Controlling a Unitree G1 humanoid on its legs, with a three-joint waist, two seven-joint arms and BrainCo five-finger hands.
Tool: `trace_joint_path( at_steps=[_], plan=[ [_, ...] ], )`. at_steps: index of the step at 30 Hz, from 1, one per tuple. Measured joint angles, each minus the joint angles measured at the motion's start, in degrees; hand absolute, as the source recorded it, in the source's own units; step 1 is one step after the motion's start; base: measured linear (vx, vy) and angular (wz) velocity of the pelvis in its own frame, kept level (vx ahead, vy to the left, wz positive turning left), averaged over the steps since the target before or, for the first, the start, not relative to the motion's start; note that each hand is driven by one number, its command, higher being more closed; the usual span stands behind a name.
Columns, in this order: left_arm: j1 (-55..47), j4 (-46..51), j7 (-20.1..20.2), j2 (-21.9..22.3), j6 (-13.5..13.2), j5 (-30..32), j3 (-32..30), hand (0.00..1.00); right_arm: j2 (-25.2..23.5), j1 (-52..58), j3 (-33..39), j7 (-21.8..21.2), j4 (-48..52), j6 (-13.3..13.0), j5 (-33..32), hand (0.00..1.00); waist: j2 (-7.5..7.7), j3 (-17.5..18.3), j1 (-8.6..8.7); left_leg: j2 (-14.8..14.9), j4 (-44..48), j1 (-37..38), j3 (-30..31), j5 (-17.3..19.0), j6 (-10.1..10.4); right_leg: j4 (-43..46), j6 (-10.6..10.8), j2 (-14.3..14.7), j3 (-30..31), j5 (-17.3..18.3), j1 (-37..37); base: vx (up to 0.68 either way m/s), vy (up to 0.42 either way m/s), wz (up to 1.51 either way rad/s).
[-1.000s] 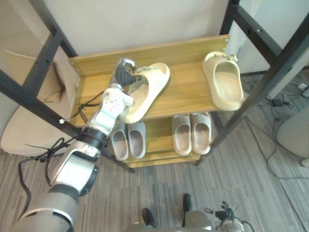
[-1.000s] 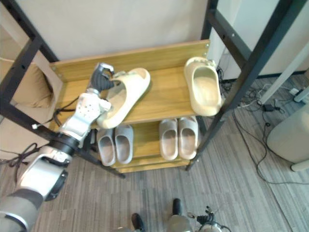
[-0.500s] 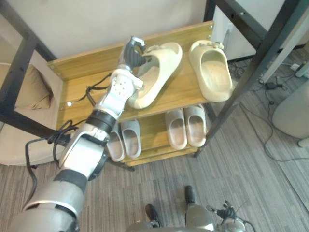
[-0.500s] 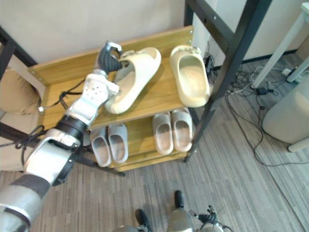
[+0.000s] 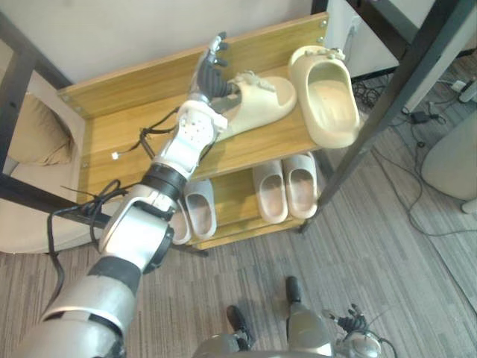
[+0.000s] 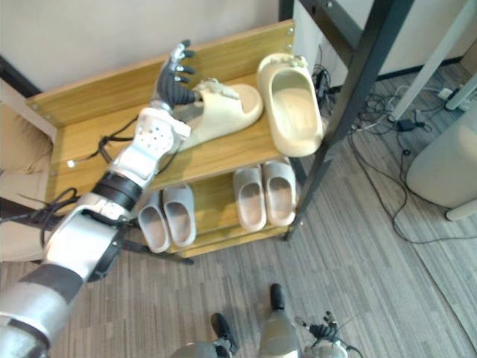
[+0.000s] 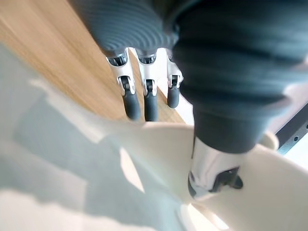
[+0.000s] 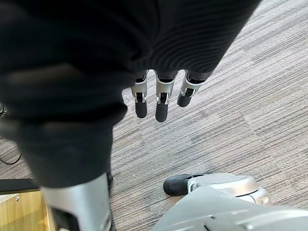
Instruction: Organize the slippers on the shoe rack
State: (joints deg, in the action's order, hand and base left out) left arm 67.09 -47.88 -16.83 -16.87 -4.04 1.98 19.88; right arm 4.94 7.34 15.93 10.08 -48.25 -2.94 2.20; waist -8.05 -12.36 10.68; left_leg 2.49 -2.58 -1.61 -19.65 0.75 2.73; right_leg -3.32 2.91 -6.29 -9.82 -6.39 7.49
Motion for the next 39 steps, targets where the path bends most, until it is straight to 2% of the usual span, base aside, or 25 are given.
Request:
trace_joint_path(
  at_steps=[20, 30, 39],
  plan=[
    [-0.54, 3.18, -0.69, -0.32, -0.25, -2.57, -1.17, 0.0, 1.61, -0.38, -3.21, -0.04, -2.55, -0.01, 0.16, 0.0, 0.23, -0.05, -0.23, -0.34, -0.01, 0.84, 3.69, -0.38, -0.46, -1.46, 0.13, -0.37, -3.52, -0.09, -3.49, 0.0, -0.007, 0.09],
    [-11.74, 10.92, -0.69, -4.46, -0.81, -10.97, -4.56, 0.0, 1.93, -0.3, -3.87, -0.01, -3.26, 0.09, 0.2, 0.0, 0.3, 0.0, -0.83, -0.05, -0.26, 1.67, 4.73, -0.74, -0.07, -1.74, -0.15, -0.05, -5.4, -0.2, -4.84, -0.01, -0.011, 0.05],
    [-20.94, 19.41, -0.35, -4.92, -3.04, -18.28, -6.69, 0.0, 1.98, -0.09, -4.49, 0.0, -4.52, 0.43, 0.67, 0.0, 1.09, 0.4, -1.63, 0.01, -0.32, 1.64, 6.07, -0.84, -0.04, -1.77, -0.08, -0.15, -6.96, -0.01, -5.47, 0.0, 0.0, 0.07]
  ],
)
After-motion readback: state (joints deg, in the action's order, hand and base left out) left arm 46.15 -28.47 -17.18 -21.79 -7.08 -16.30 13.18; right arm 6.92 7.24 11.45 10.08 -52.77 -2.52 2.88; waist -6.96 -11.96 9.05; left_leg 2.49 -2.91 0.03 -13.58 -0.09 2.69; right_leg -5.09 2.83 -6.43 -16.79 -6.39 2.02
